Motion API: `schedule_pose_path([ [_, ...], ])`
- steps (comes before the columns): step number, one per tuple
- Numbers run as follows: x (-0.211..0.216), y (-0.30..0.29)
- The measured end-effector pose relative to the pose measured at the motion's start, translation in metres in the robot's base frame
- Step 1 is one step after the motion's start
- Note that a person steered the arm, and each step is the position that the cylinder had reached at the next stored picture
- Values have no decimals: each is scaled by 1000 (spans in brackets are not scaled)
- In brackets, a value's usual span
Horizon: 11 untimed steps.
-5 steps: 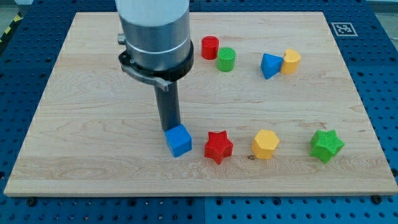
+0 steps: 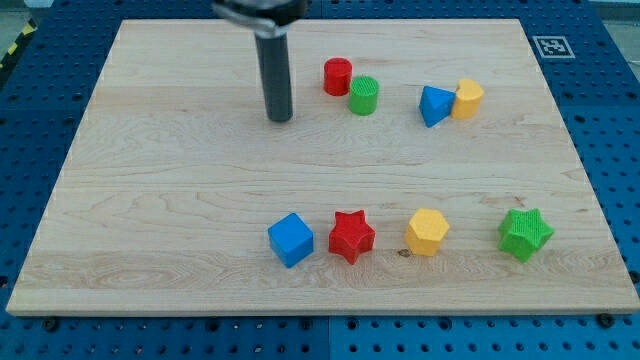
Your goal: Push the yellow hexagon to the center right
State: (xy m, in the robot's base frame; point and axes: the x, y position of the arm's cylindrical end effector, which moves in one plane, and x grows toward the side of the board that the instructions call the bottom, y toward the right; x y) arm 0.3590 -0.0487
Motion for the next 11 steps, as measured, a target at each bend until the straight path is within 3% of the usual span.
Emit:
schedule_pose_path([
  [1,-65,18],
  [2,-90,41],
  [3,-89,126],
  [4,-53,196],
  [6,33,248],
  [8,35,299],
  [10,-6,281],
  [11,-5,337],
])
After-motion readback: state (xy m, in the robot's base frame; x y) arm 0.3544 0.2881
